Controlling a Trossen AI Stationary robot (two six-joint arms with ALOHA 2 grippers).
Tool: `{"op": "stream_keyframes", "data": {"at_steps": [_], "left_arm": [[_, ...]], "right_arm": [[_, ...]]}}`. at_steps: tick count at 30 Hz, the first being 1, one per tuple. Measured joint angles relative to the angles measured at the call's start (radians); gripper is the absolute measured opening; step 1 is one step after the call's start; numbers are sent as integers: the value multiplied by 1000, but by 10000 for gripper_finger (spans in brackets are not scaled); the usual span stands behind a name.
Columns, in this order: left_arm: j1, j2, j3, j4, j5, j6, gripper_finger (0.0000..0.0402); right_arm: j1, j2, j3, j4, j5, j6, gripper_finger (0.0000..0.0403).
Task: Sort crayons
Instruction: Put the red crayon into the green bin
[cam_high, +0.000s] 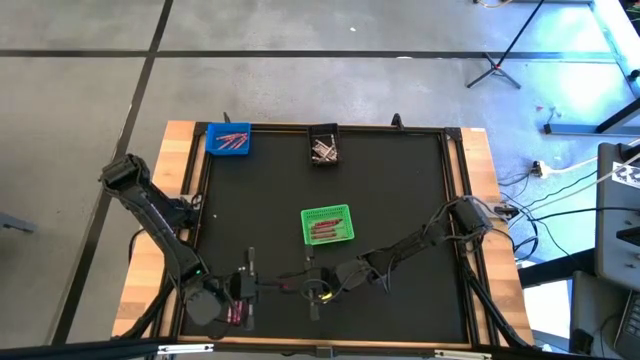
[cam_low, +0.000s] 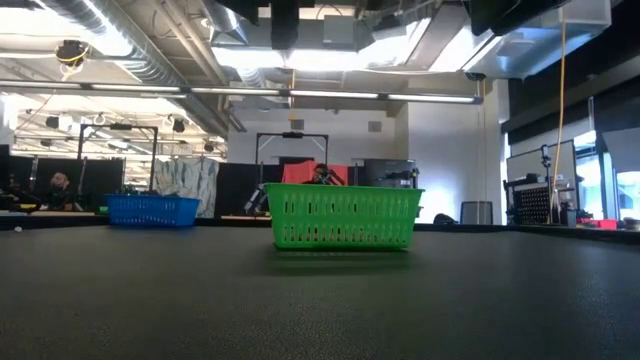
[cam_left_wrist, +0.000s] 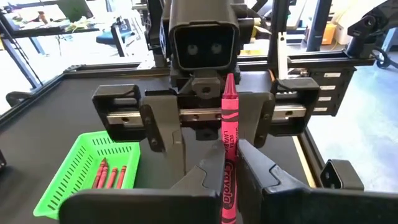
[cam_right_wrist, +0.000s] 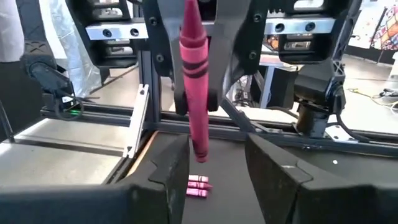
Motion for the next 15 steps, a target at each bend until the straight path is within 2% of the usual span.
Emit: {"op": "stream_keyframes", "data": {"at_steps": [8, 11, 15], "left_arm": [[9, 0, 0, 6, -7, 0, 9], [8, 0, 0, 7, -8, 0, 9], [8, 0, 0, 10, 6, -10, 12]], "right_arm": [[1, 0, 32, 22, -1, -25, 146], [1, 0, 32, 19, -2, -32, 112], [1, 0, 32, 0, -3, -56, 33]]}}
